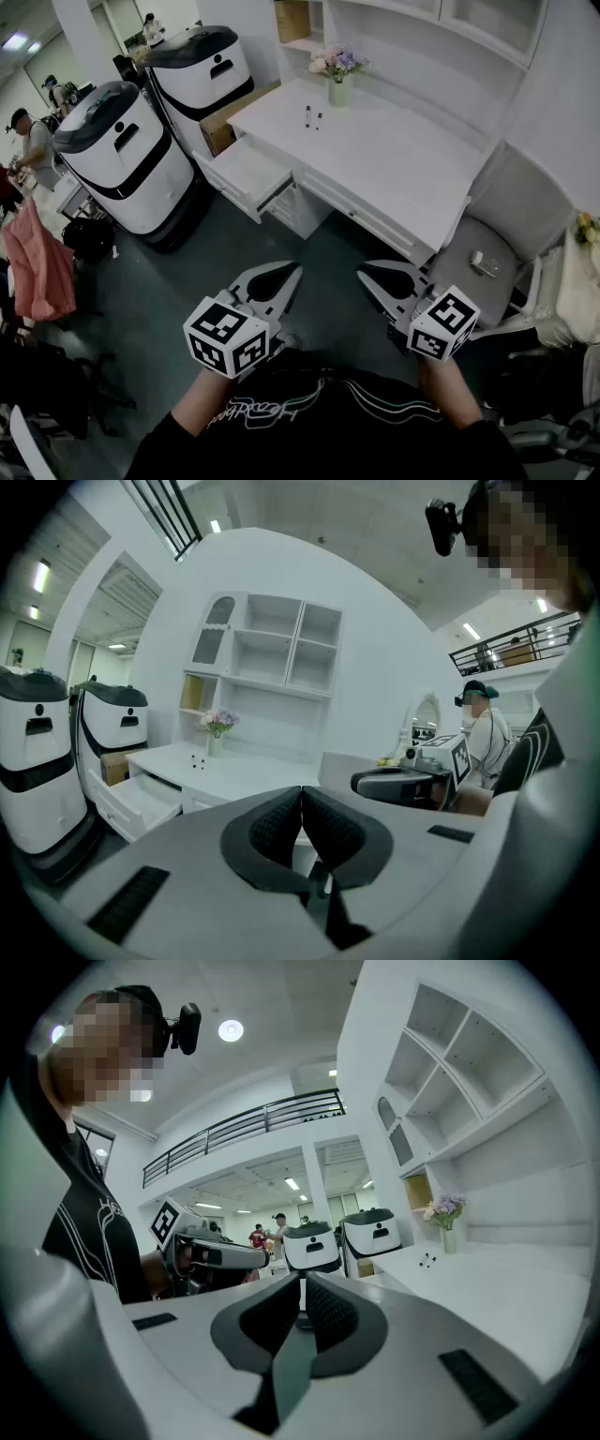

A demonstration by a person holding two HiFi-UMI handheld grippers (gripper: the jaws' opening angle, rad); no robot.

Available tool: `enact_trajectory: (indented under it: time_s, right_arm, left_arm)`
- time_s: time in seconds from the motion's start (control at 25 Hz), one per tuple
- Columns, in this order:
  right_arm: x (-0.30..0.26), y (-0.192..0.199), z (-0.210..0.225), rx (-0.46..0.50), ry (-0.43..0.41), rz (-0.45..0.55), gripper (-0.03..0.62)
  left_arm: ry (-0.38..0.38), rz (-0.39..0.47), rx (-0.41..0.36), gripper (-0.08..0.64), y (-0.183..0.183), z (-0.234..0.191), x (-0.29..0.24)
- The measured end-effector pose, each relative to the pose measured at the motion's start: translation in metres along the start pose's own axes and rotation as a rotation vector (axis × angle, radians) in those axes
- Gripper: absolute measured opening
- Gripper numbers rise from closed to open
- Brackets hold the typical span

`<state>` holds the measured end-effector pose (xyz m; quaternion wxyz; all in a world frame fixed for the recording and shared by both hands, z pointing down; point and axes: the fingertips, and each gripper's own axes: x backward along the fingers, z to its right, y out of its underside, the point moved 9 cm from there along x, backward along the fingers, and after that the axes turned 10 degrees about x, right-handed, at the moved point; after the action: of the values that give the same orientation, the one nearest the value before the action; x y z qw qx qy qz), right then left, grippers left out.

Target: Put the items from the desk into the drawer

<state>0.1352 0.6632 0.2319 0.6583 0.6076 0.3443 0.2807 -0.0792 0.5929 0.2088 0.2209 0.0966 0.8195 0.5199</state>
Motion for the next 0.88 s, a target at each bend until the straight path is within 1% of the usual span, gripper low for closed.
enact_trajectory:
  time_s: [0.24, 0.44, 0.68, 0.88]
  right_arm:
    - [-0.001, 0.004, 0.006, -0.007, 0.000, -0.006, 0.053]
    - [-0.017, 0.016, 0.026, -0.047, 0.010, -0.008, 0.054]
    - [-0.057, 0.022, 0.055, -0.056, -0.008, -0.025, 0.054]
    - [-0.108, 0.024, 0.091, -0.076, -0.012, -0.043, 0.054]
  left_arm:
    - [-0.003, -0.003, 0.008, 0.021, 0.001, -0.004, -0.006]
    - [-0.024, -0.014, 0.018, 0.021, 0.000, -0.023, -0.018]
    - [-0.032, -0.024, 0.031, 0.021, -0.011, -0.063, -0.041]
    - [-0.021, -0.069, 0.015, 0.021, -0.025, -0.114, -0.070]
